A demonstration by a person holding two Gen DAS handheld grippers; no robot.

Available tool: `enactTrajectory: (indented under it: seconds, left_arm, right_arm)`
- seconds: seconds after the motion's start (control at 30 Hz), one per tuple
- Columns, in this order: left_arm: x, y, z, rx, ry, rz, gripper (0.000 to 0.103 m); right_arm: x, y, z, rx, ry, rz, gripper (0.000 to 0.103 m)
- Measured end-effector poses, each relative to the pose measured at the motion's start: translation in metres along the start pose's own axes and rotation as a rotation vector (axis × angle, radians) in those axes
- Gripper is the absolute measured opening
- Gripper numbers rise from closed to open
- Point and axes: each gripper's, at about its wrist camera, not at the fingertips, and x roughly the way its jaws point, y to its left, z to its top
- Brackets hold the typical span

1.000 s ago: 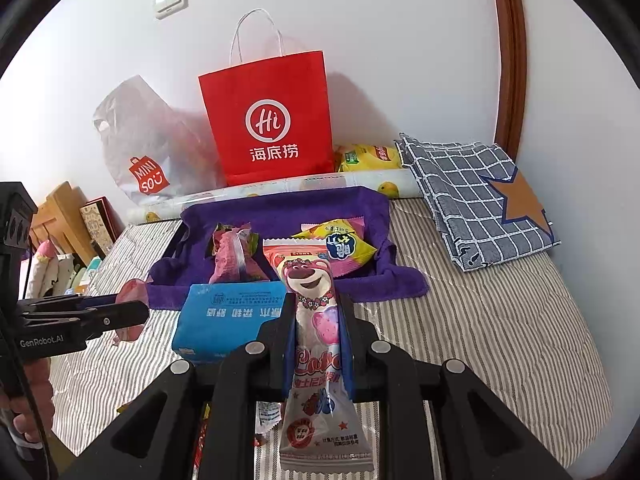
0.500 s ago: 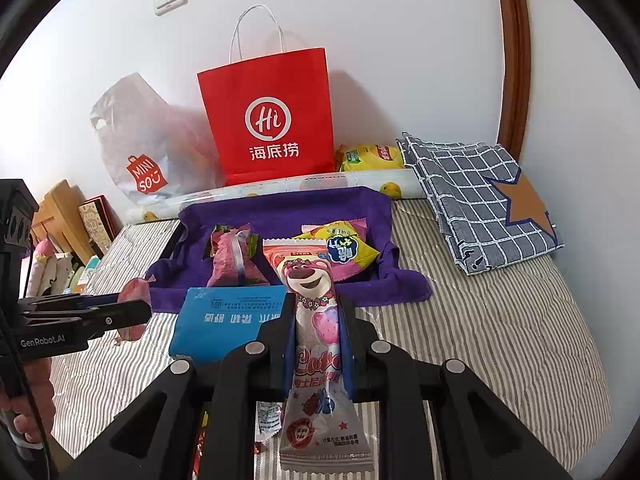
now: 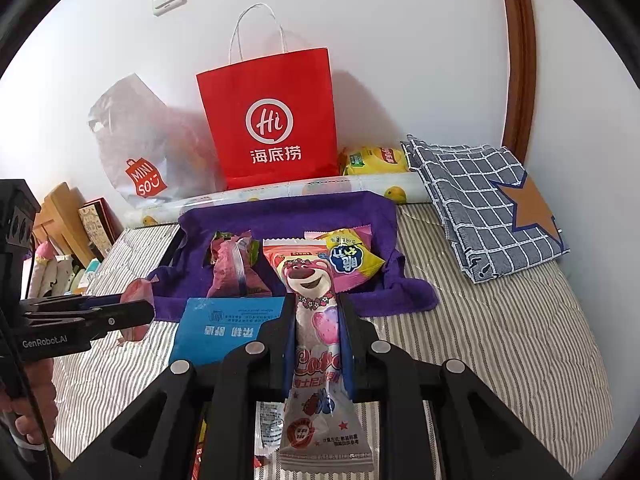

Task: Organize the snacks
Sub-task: 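Lift both packets and carry them over the purple towel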

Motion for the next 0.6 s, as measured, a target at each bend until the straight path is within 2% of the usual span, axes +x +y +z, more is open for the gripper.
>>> enactTrajectory:
  seconds: [0.6]
  left_arm:
    - [0.005,0.006,0.020,-0.002,-0.005,0.001,0.040]
  right_arm:
    - [0.015,0.001,0.012,-0.005,-0.001,-0.003,0.018]
